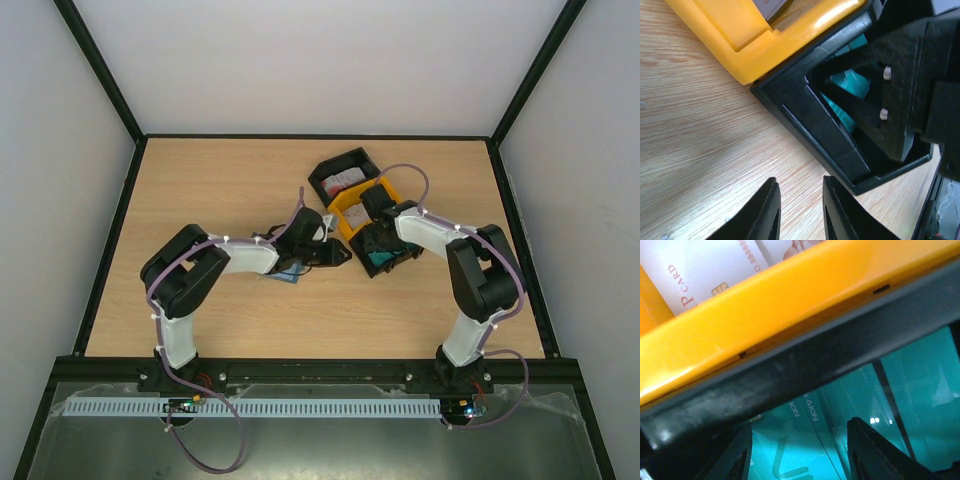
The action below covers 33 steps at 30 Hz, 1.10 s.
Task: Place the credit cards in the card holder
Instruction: Pick up the credit card from the storage box.
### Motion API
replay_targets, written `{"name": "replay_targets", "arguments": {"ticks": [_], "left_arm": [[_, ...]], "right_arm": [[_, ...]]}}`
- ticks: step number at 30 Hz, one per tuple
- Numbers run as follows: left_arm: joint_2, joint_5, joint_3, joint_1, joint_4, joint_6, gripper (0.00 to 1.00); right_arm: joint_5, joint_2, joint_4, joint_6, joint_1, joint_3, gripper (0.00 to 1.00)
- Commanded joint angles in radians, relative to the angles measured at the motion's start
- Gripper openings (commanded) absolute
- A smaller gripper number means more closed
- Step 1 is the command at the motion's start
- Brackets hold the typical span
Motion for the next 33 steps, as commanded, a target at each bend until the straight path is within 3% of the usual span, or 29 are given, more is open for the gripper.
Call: {"name": "replay_targets", "arguments": {"ticks": [1, 10, 20, 27, 33], "left_arm": [[0.041, -0.009, 0.038, -0.009, -0.012, -0.012, 0.23], [0.096, -0.018, 0.067, -0.012, -0.01, 0.0, 0.11], [0.101, -0.021, 0.07, -0.015, -0.013, 0.008, 0.11], [0.107, -0.021, 0.074, -0.016, -0.014, 0.006, 0.11], [0.11, -0.021, 0.079, -0.017, -0.022, 0.01, 0.11]], "right_arm": [[-0.08, 0.01, -0.005, -0.002, -0.001, -0.015, 0.51], [-0.264, -0.06, 0.022, 0.035, -0.002, -0.032, 0.35], [-0.425, -0.113, 0.046, 0.056, -0.002, -0.067, 0.29], [-0.5, -0.124, 0.064, 0.064, -0.002, -0.092, 0.16], [-0.492, -0.089, 0.083, 0.074, -0.002, -0.105, 0.16]]}}
